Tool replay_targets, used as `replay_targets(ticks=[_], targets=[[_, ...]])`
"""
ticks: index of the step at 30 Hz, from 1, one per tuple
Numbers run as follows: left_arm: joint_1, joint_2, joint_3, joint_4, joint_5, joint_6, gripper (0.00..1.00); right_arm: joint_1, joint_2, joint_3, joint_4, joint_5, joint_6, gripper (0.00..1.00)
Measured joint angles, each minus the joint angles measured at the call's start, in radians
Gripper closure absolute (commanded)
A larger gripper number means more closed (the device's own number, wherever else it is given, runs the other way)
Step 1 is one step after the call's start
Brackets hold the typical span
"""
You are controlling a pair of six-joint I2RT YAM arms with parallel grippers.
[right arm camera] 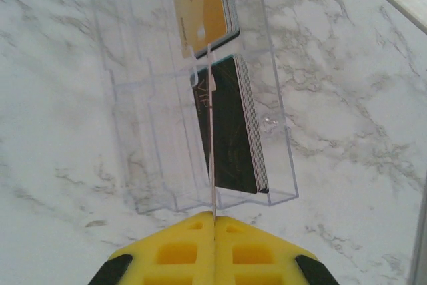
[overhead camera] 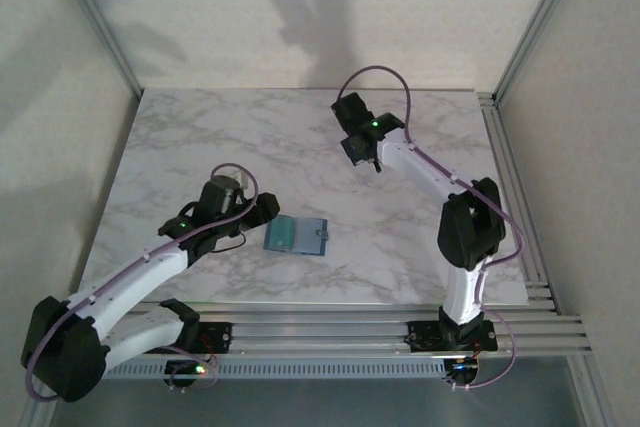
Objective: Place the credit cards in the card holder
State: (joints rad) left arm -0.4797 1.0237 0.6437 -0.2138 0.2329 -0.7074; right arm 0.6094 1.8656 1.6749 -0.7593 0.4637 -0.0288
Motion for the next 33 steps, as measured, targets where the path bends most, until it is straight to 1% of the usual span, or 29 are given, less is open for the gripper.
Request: replay_targets(ticks=[5, 9, 11, 12, 14, 17, 20, 23, 26, 29, 33], targets=[[0.004, -0.073, -0.001, 0.106, 0.106, -0.031, 0.33, 0.000, -0.174, -0.145, 0.056, -0.162, 0.058, 1.00], [0.004, -0.073, -0.008, 0.290, 0.244, -0.081, 0.34, 0.000, -0.334, -0.258, 0.124, -0.319, 0.127, 1.00], [0.005, -0.045, -0.009, 0.387, 0.307, -0.111, 0.37, 0.000, -0.409, -0.308, 0.165, -0.390, 0.172, 1.00], [0.005, -0.025, -0.009, 0.436, 0.337, -0.127, 0.40, 0.000, -0.452, -0.339, 0.194, -0.429, 0.201, 1.00], [0.005, 0.015, -0.009, 0.525, 0.393, -0.157, 0.42, 0.000, -0.529, -0.398, 0.248, -0.496, 0.272, 1.00], [0.005, 0.068, -0.008, 0.642, 0.464, -0.197, 0.44, 0.000, -0.644, -0.501, 0.361, -0.614, 0.407, 1.00], [0.005, 0.104, 0.010, 0.722, 0.515, -0.228, 0.45, 0.000, -0.732, -0.604, 0.506, -0.704, 0.552, 1.00], [0.005, 0.121, 0.029, 0.802, 0.554, -0.254, 0.47, 0.000, -0.770, -0.682, 0.644, -0.780, 0.684, 1.00], [0.005, 0.127, 0.036, 0.874, 0.586, -0.272, 0.48, 0.000, -0.769, -0.711, 0.738, -0.840, 0.774, 1.00], [0.005, 0.134, 0.036, 0.923, 0.610, -0.289, 0.48, 0.000, -0.768, -0.736, 0.834, -0.895, 0.843, 1.00], [0.008, 0.146, 0.036, 0.938, 0.614, -0.300, 0.48, 0.000, -0.760, -0.760, 0.934, -0.960, 0.911, 1.00]])
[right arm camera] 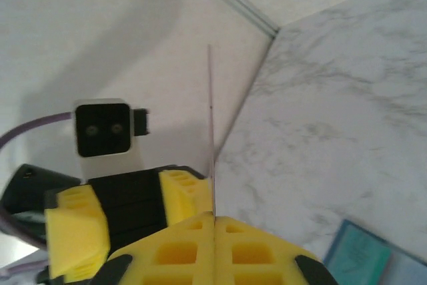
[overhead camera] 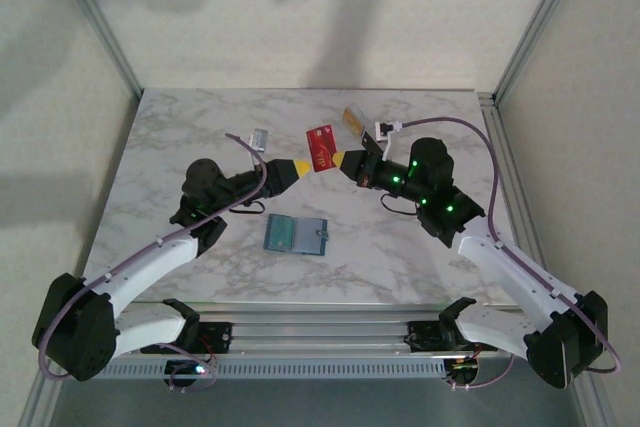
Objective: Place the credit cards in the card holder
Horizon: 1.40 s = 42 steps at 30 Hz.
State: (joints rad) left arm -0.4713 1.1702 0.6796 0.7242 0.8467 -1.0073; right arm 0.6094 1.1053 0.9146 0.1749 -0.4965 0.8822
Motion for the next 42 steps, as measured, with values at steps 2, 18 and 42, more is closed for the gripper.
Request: replay_targets(ticks=[2, 18, 42], targets=[[0.003, 0.005, 0.000, -0.002, -0.001, -0.004, 0.48, 0.000, 0.004, -0.015, 0.036, -0.022, 0.027, 1.00], [0.028, 0.023, -0.013, 0.029, 0.012, -0.040, 1.00, 0.000, 0.062, -0.102, 0.232, -0.125, 0.160, 0.98], [0.039, 0.065, 0.024, -0.992, -0.286, 0.473, 1.00, 0.208, 0.261, -0.137, -0.362, 0.246, -0.189, 0.27]])
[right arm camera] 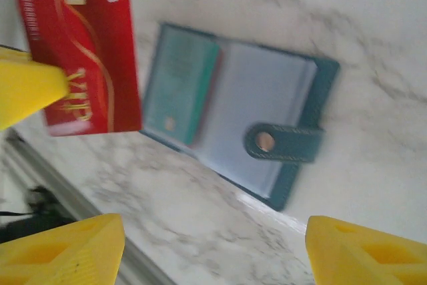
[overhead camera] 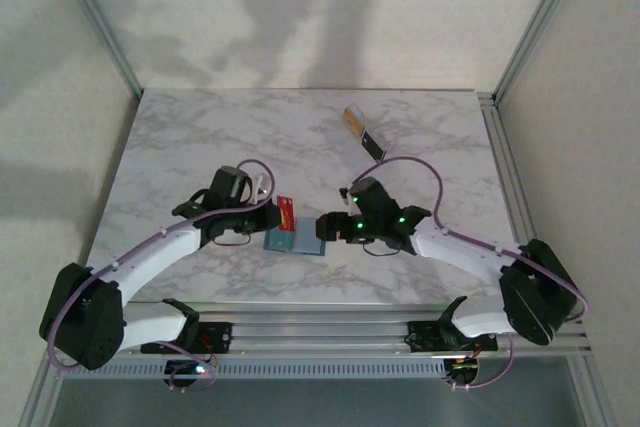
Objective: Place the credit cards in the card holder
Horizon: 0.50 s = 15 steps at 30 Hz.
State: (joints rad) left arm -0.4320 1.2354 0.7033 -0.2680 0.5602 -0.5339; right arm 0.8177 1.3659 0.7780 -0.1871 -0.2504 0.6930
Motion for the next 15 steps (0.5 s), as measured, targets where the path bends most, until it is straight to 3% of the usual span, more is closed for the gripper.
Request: replay_targets(ticks=[15], targets=[[0.002, 0.288, 0.032, -0.025, 0.137, 0.072, 1.00, 0.011, 0.146, 0.056, 0.004, -0.015, -0.047, 0.24]])
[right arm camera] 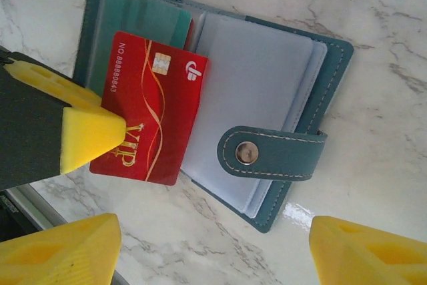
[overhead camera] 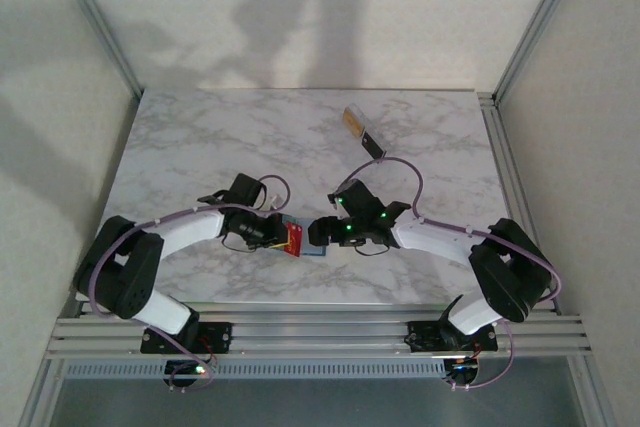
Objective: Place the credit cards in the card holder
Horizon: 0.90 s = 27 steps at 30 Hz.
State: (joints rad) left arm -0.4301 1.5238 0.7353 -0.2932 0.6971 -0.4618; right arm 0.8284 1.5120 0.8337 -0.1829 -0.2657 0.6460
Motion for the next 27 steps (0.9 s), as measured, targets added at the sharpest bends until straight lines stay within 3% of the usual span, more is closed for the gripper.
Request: replay_targets(ticks=[16, 27], targets=[[0.016, 0.039, 0.046, -0.012, 0.013, 0.016, 1.00, -0.076, 0.007, -0.040, 0.050, -0.124, 0.009, 0.24], [0.044, 0.092, 0.046, 0.043, 0.093, -0.003, 1.00, -0.117, 0.031, -0.069, 0.146, -0.219, 0.055, 0.24]])
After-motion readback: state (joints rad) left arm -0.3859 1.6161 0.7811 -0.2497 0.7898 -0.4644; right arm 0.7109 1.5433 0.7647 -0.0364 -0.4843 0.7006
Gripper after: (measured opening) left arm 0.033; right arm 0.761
